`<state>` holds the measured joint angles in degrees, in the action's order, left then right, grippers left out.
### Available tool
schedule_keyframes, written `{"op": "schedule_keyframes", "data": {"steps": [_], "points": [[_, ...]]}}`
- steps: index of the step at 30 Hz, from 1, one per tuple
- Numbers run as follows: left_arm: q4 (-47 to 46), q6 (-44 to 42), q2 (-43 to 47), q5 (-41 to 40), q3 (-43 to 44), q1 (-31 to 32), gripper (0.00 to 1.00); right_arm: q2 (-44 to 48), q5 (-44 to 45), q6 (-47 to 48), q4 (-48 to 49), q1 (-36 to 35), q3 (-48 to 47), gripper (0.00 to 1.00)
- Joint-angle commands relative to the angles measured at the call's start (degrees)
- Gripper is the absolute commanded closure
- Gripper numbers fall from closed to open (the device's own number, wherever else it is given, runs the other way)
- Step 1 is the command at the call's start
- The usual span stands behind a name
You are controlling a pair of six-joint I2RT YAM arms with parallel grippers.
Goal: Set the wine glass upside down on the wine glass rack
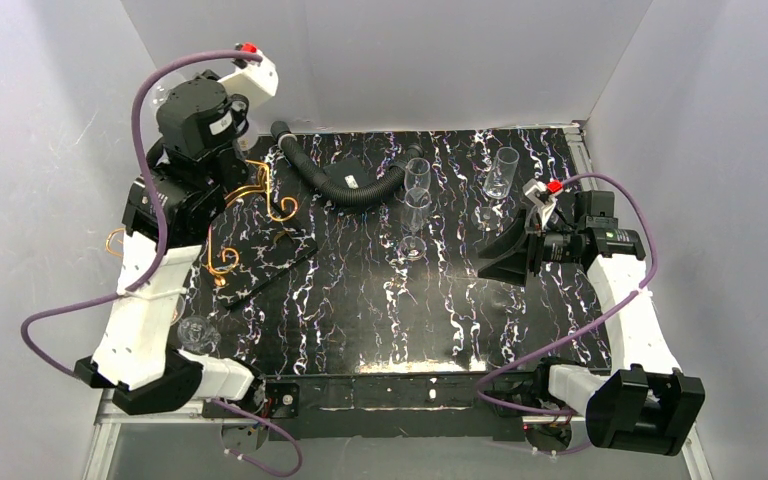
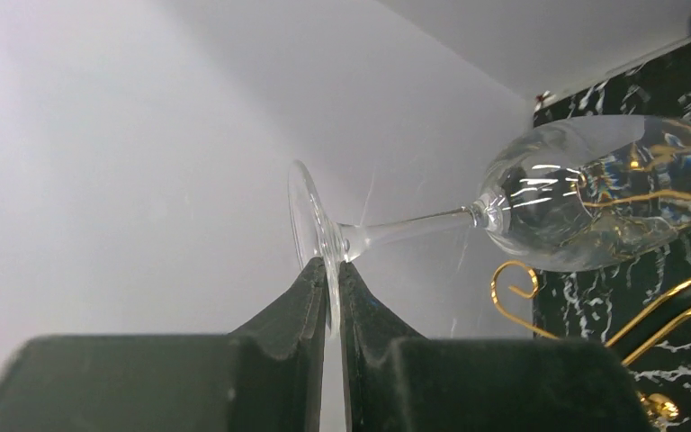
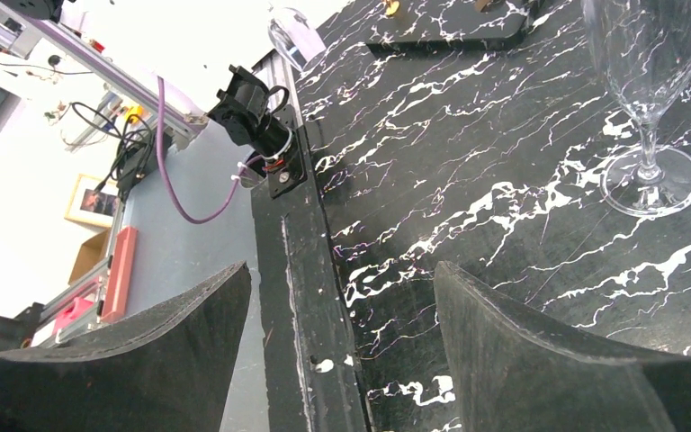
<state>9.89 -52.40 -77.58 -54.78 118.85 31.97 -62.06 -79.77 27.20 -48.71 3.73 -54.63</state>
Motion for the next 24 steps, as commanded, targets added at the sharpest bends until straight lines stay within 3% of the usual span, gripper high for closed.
{"op": "schedule_keyframes", "data": {"steps": [1, 8, 13, 24], "points": [[-9.5, -1.1, 3.5, -2.5, -4.9, -7.2, 1.00, -1.2, -2.1, 2.9, -2.8, -0.2, -2.6, 0.18], [-9.5, 5.0, 5.3, 1.3, -11.6, -20.4, 1.00, -3.8, -1.8, 5.2, -5.0, -0.1, -3.0, 0.18], [-15.3, 4.1, 7.0, 2.3, -17.7, -26.5, 1.00, -5.3, -2.0, 8.6, -8.3, 0.1, -3.7, 0.18], [-28.3, -3.1, 9.5, 2.6, -27.4, -31.9, 1.00, -7.0, -3.2, 11.3, -10.6, 1.0, -3.4, 0.18]]}}
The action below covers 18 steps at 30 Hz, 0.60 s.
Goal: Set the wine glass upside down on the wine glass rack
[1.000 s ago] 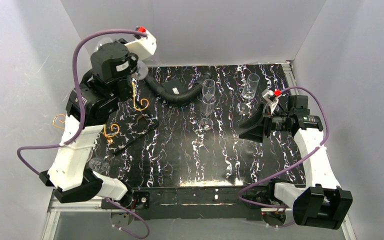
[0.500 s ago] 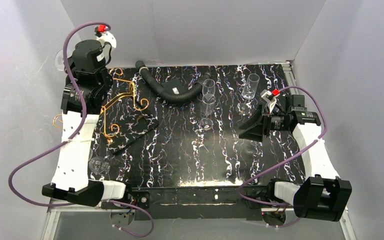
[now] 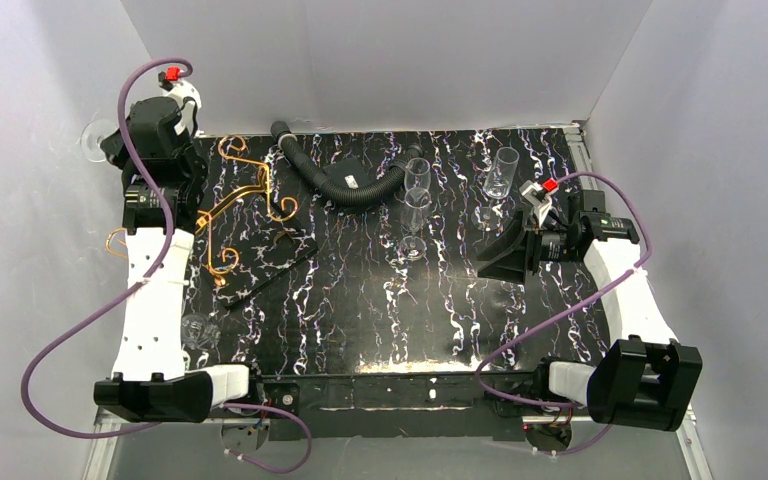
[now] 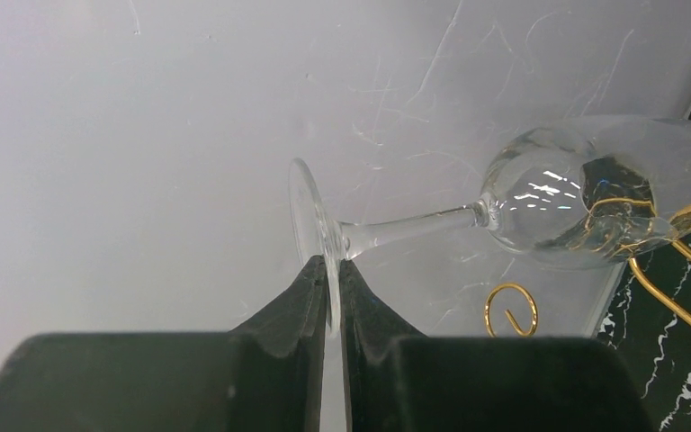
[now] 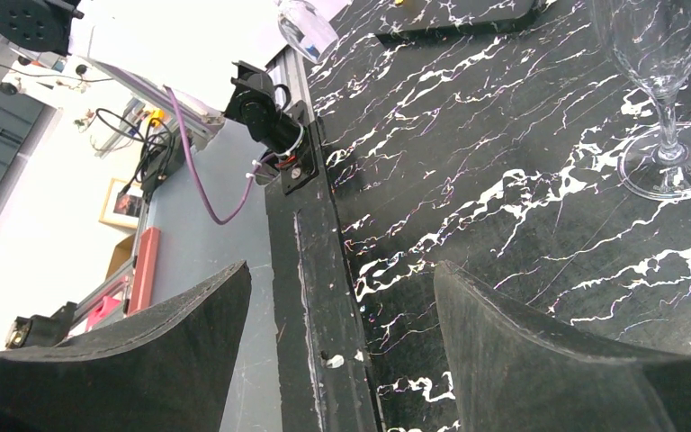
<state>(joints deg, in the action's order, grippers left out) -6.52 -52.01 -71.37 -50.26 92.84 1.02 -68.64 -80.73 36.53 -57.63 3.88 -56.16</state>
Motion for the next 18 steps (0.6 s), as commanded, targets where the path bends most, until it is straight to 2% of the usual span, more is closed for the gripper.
{"op": "schedule_keyframes", "data": {"steps": [1, 3, 7, 18], "points": [[-11.9, -3.5, 3.4, -1.7, -1.7, -0.9, 1.00, -0.4, -2.3, 2.0, -1.7, 1.0, -1.9, 0.17], [-14.3, -5.1, 3.5, -1.7, -3.0, -3.1, 1.00, -0.5, -2.4, 2.2, -1.9, 1.1, -1.9, 0.17], [-24.9, -13.1, 3.4, -1.9, -8.3, -4.1, 1.00, -0.9, -2.6, 3.1, -2.8, 1.2, -1.9, 0.17], [-26.4, -13.4, 3.9, -0.6, -16.4, -8.6, 1.00, -1.9, -3.5, 5.7, -5.3, 1.4, -2.3, 0.17]]}}
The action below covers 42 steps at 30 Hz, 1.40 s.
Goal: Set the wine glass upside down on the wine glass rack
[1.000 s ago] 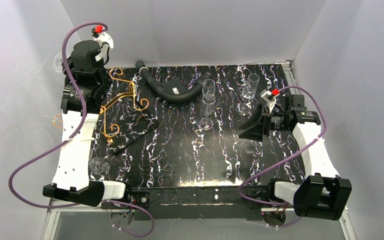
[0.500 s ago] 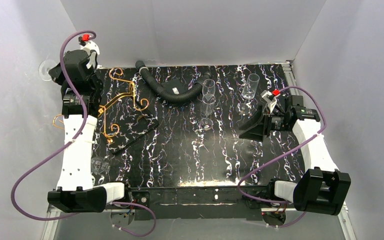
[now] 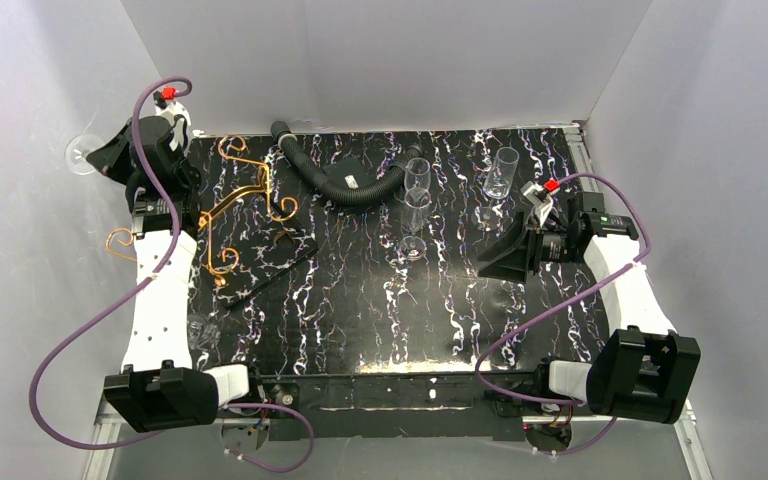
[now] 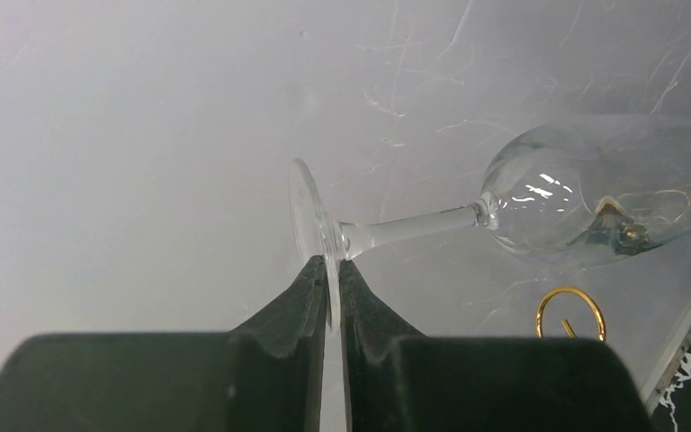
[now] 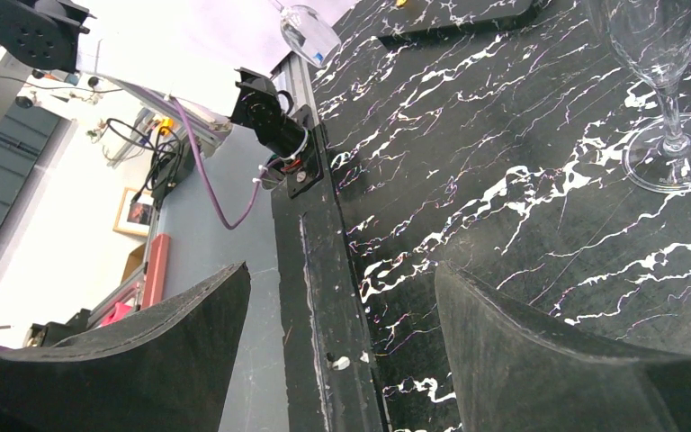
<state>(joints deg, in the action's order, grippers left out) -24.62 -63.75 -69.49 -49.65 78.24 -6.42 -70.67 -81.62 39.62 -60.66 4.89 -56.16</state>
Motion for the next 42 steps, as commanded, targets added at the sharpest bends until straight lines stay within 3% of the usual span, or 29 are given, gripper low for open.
{"op": "schedule_keyframes", "data": {"steps": [1, 16, 29, 42], "points": [[-9.3, -2.3, 1.8, -1.2, -2.6, -1.2, 1.00, 0.0, -2.8, 2.8, -2.4, 0.4, -2.2, 0.17], [-7.7, 1.1, 5.3, -1.0, -13.5, -2.3, 1.00, 0.4, -3.7, 4.7, -3.7, 1.3, -1.9, 0.17], [-0.3, 9.7, 9.9, -1.3, -20.4, -2.4, 1.00, 0.7, -4.4, 4.9, -3.4, 2.1, -1.5, 0.16], [-0.6, 11.8, 12.9, -2.2, -26.8, -2.4, 1.00, -0.2, -3.9, 5.4, -3.4, 2.4, -1.2, 0.16]]}}
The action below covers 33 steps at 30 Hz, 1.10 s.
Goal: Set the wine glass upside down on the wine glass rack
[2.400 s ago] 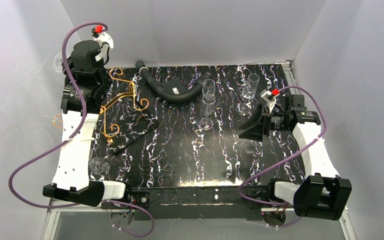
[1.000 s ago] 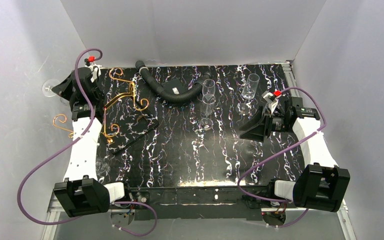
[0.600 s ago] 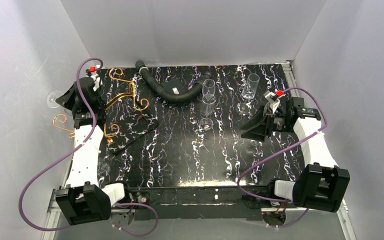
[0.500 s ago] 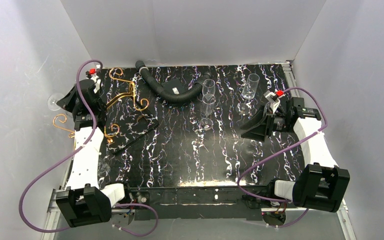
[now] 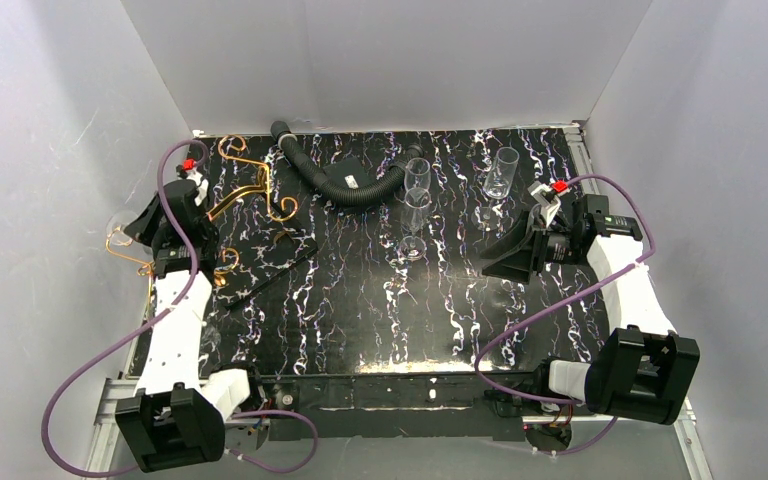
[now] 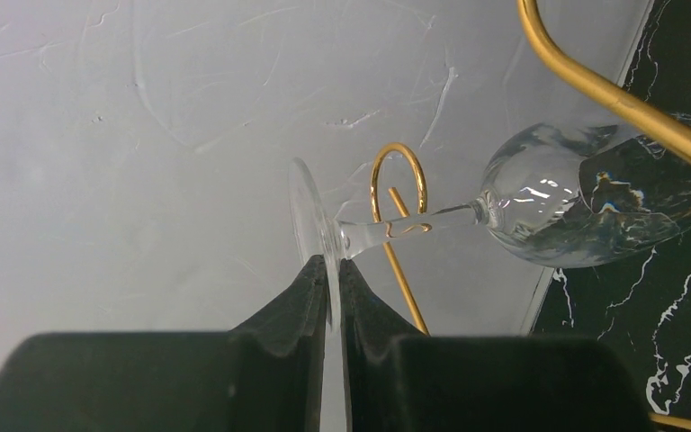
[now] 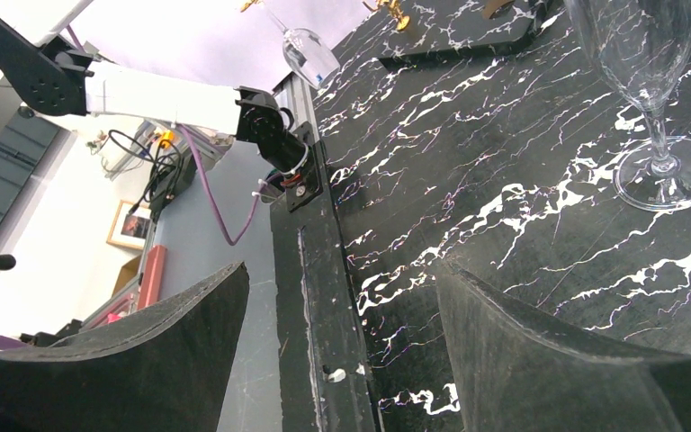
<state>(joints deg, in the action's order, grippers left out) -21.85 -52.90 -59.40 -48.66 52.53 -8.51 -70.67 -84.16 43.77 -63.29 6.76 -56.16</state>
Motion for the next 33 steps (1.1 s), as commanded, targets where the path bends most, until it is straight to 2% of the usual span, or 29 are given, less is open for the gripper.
{"op": "schedule_keyframes", "data": {"steps": [1, 14, 23, 33], "points": [[-3.9, 0.8, 3.0, -3.3, -1.5, -0.4, 1.00, -0.2, -1.4, 1.2, -0.8, 0.6, -1.2, 0.16], [-8.7, 0.0, 1.5, -4.4, -3.8, -2.9, 1.00, -0.7, -1.6, 1.6, -1.2, 1.4, -1.2, 0.16], [-6.9, 1.5, 0.2, -5.3, -4.0, -4.5, 1.00, -1.8, -1.9, 3.7, -3.5, 1.9, -1.9, 0.16], [-10.1, -0.1, -1.6, -6.1, -4.0, -6.2, 1.00, -2.3, -2.1, 5.8, -5.9, 2.0, -2.5, 0.16]]}}
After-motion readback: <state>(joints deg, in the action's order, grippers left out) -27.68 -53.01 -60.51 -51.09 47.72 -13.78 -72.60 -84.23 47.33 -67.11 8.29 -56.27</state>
